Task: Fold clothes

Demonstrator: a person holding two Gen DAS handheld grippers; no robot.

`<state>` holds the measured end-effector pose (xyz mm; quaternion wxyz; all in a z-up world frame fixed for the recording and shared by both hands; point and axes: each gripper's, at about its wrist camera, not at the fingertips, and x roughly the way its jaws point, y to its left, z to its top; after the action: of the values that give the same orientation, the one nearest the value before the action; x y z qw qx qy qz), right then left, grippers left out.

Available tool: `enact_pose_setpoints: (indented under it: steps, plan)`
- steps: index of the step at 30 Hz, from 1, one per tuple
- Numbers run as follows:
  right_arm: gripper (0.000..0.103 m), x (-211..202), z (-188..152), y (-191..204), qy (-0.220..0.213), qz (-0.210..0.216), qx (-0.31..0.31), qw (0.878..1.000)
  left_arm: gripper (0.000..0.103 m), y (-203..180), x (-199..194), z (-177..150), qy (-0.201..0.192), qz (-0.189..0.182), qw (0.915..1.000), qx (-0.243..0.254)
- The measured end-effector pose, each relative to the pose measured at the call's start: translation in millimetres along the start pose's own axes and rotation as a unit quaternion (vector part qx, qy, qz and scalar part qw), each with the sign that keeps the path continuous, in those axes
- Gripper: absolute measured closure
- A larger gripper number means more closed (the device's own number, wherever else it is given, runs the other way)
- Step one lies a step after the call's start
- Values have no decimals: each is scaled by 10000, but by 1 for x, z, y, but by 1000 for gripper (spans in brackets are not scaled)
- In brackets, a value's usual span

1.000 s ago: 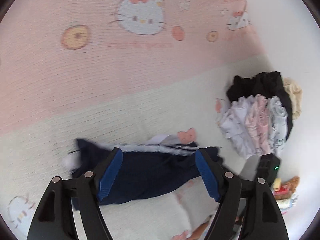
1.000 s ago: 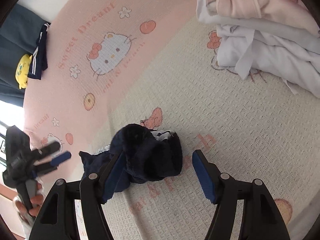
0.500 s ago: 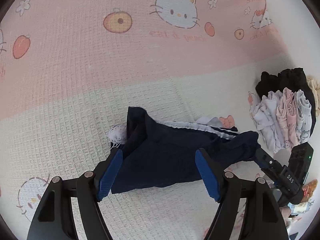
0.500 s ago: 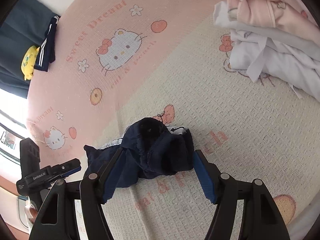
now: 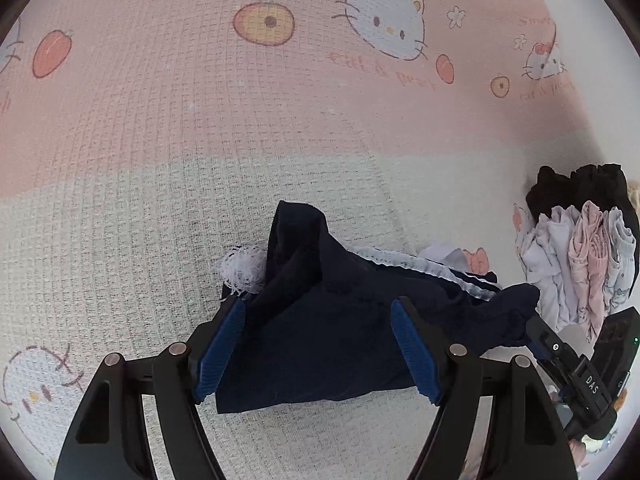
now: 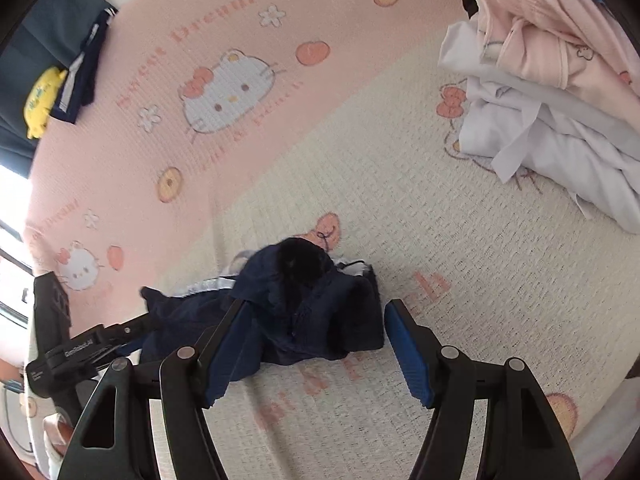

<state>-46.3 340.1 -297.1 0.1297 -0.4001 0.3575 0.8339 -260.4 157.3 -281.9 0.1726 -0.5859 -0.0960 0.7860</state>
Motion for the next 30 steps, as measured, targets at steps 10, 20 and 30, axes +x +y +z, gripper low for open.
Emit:
enact_pose_setpoints:
  steps: [10,20,30]
  plan:
    - [72,8,-1,13,-40,-269,-507,9983,47,-18,10,-4,-319,661,9960,514]
    - [76,15,2,1,82,-533,-483,9974,57,-6,15,-3,-506,1127,9916,376]
    - [76,27,4,-16,339,-505,-249,9978,48,-5,19,-1,-618,1587,9825,748]
